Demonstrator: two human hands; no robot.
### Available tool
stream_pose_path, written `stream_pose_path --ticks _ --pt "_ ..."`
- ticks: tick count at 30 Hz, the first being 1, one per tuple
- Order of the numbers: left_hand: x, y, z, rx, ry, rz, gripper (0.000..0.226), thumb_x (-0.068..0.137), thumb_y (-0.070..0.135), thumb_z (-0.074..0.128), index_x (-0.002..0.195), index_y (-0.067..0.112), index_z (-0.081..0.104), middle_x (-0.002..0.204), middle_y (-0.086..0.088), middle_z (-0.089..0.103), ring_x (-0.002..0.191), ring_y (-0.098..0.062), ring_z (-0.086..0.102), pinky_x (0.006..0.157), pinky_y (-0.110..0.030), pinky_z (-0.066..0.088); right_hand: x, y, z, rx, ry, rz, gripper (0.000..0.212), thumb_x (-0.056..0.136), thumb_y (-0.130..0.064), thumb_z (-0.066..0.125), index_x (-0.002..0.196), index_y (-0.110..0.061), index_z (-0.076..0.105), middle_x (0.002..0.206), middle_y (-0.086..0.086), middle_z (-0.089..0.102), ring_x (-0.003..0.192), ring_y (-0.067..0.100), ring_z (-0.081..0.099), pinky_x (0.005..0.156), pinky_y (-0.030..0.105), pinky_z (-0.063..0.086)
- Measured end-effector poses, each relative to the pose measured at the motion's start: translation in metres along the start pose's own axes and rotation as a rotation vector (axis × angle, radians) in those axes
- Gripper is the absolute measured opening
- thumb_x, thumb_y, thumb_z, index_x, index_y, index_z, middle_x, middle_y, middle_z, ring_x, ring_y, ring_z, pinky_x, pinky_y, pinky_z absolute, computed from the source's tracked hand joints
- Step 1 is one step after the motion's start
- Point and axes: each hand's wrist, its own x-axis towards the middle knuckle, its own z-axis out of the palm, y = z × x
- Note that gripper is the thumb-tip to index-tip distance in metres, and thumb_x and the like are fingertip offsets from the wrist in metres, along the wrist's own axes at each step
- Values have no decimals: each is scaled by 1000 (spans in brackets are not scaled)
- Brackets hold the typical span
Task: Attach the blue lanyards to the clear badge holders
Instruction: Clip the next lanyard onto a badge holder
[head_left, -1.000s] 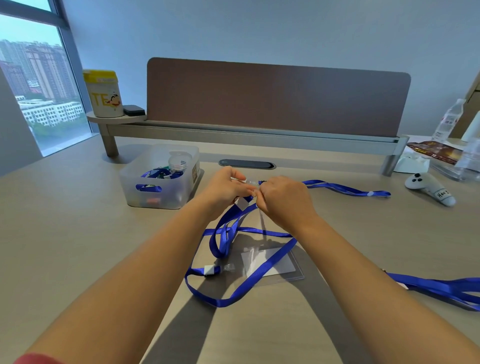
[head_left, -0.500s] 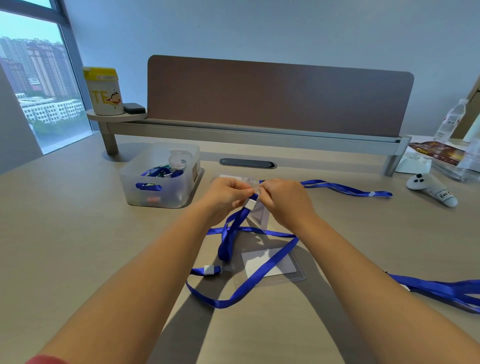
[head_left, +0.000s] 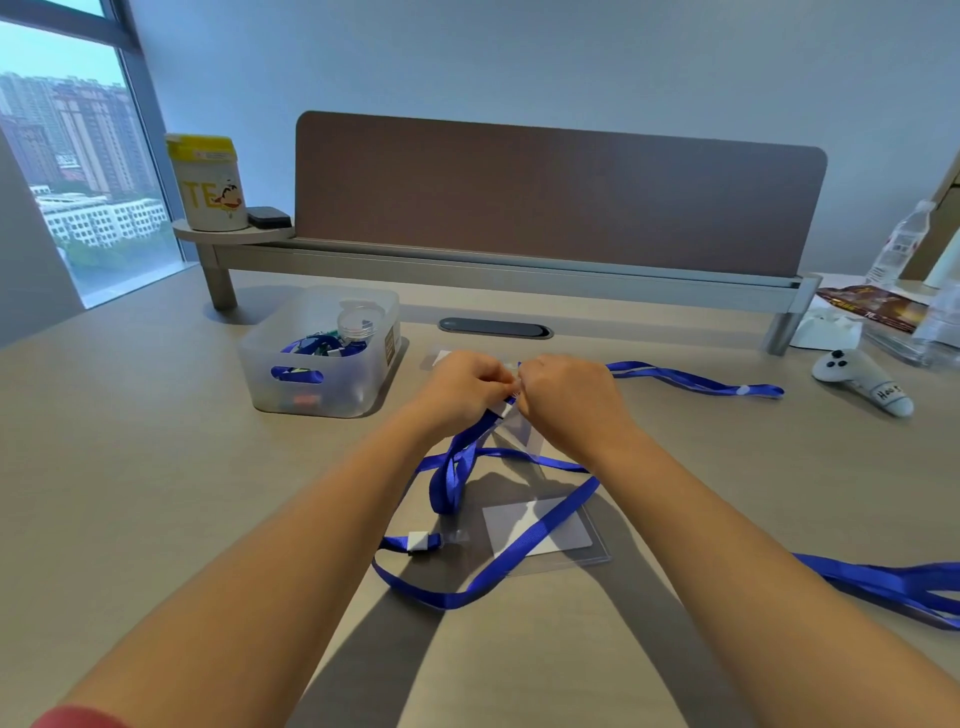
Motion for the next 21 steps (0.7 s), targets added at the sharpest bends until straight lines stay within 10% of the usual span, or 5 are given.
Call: stream_pose_path --ticks 4,13,21 --pt "1 -2 0 82 35 69 27 94 10 44 110 1 63 114 -18 64 89 -17 51 86 -27 43 -2 0 1 75 87 17 19 85 -9 57 80 6 67 74 24 70 62 36 65 55 32 48" --pt "2 -5 1 102 77 173 26 93 10 46 107 1 65 108 -19 67 86 -16 51 73 -20 41 -2 1 -1 391 78 217 31 93 -15 40 92 1 66 91 21 69 68 19 45 47 18 22" --pt "3 -13 1 44 88 199 25 91 2 46 106 0 65 101 -11 65 88 -11 51 67 -9 40 5 4 -11 808 70 418 29 90 -6 42 89 9 67 71 14 61 59 15 48 59 26 42"
